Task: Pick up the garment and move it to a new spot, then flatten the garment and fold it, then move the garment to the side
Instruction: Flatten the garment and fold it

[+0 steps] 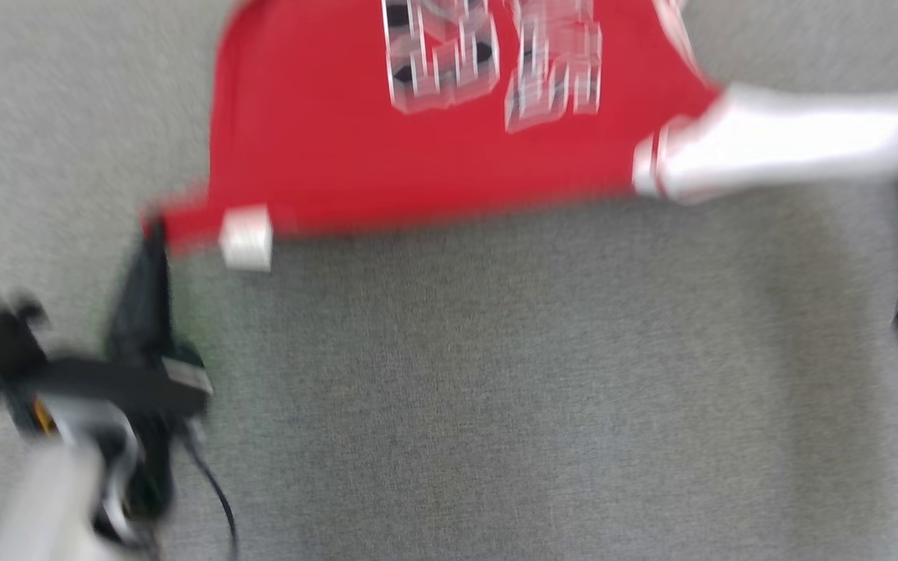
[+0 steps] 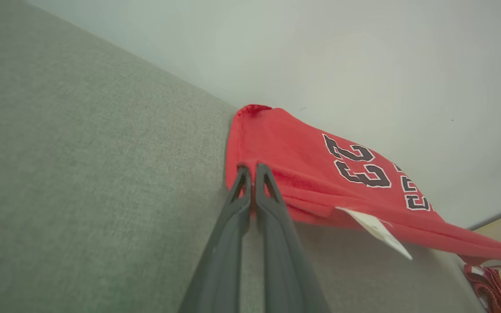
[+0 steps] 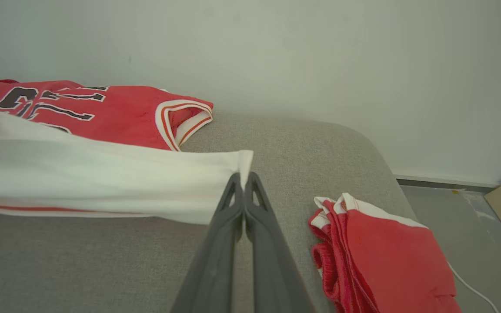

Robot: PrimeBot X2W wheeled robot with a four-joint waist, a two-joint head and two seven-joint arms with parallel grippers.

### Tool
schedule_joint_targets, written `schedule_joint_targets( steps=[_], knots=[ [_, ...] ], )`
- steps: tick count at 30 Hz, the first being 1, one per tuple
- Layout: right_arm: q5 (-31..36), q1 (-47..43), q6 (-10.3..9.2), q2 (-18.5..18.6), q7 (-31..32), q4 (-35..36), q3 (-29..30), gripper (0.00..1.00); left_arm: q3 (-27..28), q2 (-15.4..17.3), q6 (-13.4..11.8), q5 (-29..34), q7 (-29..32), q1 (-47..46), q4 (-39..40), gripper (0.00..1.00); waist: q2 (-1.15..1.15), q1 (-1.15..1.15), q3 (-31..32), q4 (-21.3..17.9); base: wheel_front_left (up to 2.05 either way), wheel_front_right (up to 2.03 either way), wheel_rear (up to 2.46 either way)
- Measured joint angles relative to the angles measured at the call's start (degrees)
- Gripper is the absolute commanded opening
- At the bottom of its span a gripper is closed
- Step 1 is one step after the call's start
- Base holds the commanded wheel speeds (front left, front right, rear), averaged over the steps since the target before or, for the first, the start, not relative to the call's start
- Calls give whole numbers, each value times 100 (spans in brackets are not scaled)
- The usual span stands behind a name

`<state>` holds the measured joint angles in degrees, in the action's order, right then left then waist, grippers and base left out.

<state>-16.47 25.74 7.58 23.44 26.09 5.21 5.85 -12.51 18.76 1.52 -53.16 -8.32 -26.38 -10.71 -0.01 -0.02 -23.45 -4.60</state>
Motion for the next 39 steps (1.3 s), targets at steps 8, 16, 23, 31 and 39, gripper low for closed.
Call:
schedule_joint_targets(
  steps=[8, 16, 23, 31, 39],
  knots=[
    [445, -2053, -1, -1069, 1538, 1176, 526, 0, -331, -236, -469, -158, 194, 1819, 584, 0, -1, 0, 812, 12, 0, 0, 0],
    [601, -3193, -1, -1630, 2231, 1494, 535, 0, -431, -311, -734, -237, 237, 2600, 467, 0, -1, 0, 1478, 18, 0, 0, 0],
    [621, -3762, -1, -1750, 2615, 1251, 583, 0, -683, -192, -1018, -178, 606, 3072, 445, 0, 0, 0, 1889, 37, 0, 0, 0],
    [342, -3997, -1, -1735, 2933, 1188, 501, 0, -836, -11, -1217, -55, 870, 3339, 557, 0, 1, 2, 2040, 84, 0, 0, 0],
    [309, -4101, -1, -1670, 2830, 1201, 501, 0, -870, 162, -1336, -3, 1031, 3485, 721, 0, 1, 2, 2062, 75, 0, 0, 0]
  ],
)
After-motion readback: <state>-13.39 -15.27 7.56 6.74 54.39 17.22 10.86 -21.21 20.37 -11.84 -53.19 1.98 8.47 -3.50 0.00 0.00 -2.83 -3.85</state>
